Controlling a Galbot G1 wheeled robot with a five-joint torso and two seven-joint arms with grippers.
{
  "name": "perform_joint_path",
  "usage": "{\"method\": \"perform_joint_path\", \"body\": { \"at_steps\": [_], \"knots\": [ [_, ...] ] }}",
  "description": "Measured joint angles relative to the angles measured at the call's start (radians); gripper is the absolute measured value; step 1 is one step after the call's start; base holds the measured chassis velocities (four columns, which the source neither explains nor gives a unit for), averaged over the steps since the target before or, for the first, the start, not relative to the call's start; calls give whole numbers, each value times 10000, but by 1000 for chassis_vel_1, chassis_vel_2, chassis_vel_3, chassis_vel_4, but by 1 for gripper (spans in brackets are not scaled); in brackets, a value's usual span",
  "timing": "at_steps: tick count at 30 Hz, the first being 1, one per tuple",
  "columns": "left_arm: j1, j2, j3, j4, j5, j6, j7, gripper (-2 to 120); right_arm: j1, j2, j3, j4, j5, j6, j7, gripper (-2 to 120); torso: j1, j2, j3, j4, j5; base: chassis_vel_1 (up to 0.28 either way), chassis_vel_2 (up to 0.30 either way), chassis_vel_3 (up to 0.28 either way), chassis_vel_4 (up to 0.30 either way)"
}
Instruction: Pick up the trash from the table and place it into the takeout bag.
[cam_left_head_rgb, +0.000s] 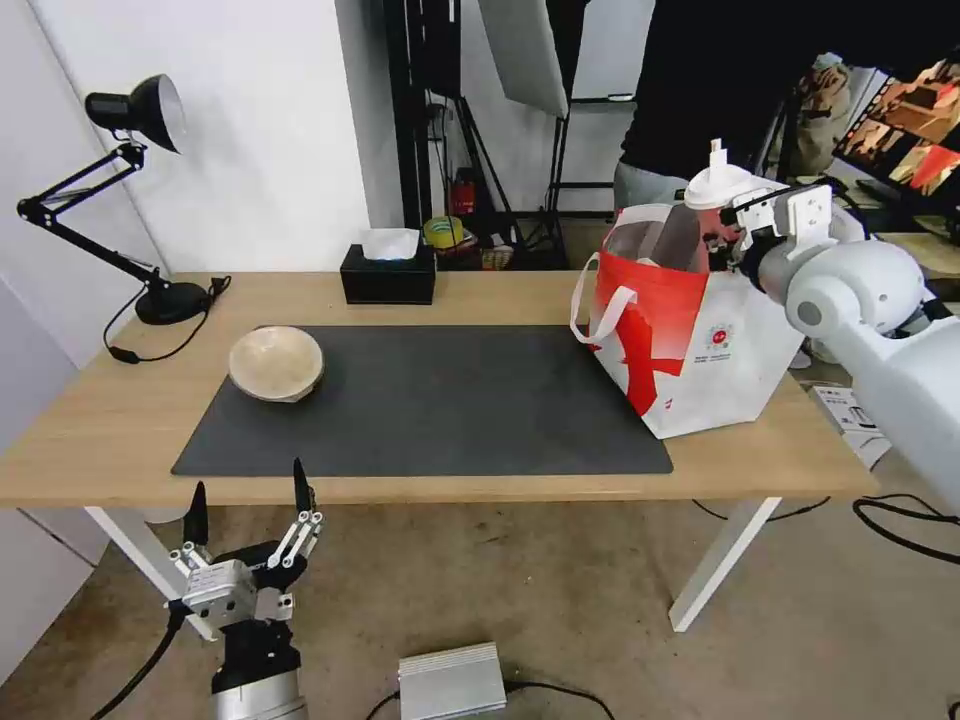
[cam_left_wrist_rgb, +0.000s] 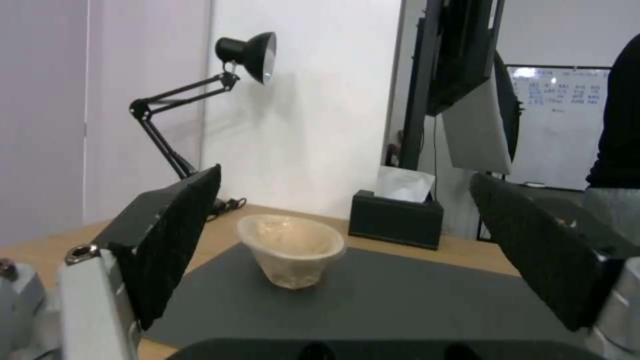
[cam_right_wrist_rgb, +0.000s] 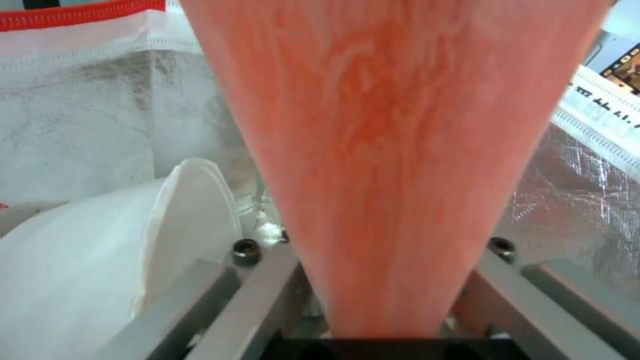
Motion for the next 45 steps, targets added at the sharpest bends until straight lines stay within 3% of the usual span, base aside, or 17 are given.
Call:
{"method": "perform_joint_path", "body": {
  "at_steps": [24, 36, 45],
  "knots": [
    [177, 66, -114, -195, 19, 1, 108, 100, -655, -527, 451, 614, 19, 10, 149, 98, 0, 0, 0, 0, 0, 0, 0, 0, 0],
    [213, 88, -57, -254, 83, 2, 107, 100, -351, -1065, 127, 696, -131, 11, -159, 100, 0, 0, -1, -1, 0, 0, 0, 0, 0],
    [204, 65, -48, -263, 118, 2, 107, 100, -159, -1064, -18, 697, -131, 14, -167, 100, 0, 0, 0, -1, 0, 0, 0, 0, 0]
  ]
}}
